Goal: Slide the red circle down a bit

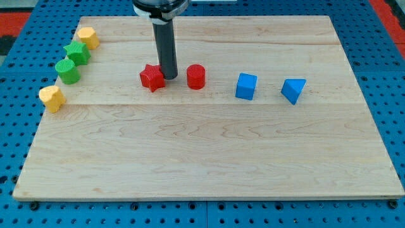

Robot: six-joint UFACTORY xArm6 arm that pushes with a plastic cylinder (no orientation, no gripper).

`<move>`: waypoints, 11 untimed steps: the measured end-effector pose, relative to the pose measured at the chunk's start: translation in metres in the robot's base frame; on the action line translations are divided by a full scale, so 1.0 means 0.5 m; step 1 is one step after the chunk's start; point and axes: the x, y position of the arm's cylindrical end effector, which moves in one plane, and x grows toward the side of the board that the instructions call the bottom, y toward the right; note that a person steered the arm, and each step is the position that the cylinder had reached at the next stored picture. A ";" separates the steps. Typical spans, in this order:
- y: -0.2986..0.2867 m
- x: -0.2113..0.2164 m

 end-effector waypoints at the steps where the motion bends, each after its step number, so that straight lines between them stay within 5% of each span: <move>1: 0.052 -0.085; 2: 0.144 -0.078; 4: 0.144 -0.002; 11: 0.144 0.010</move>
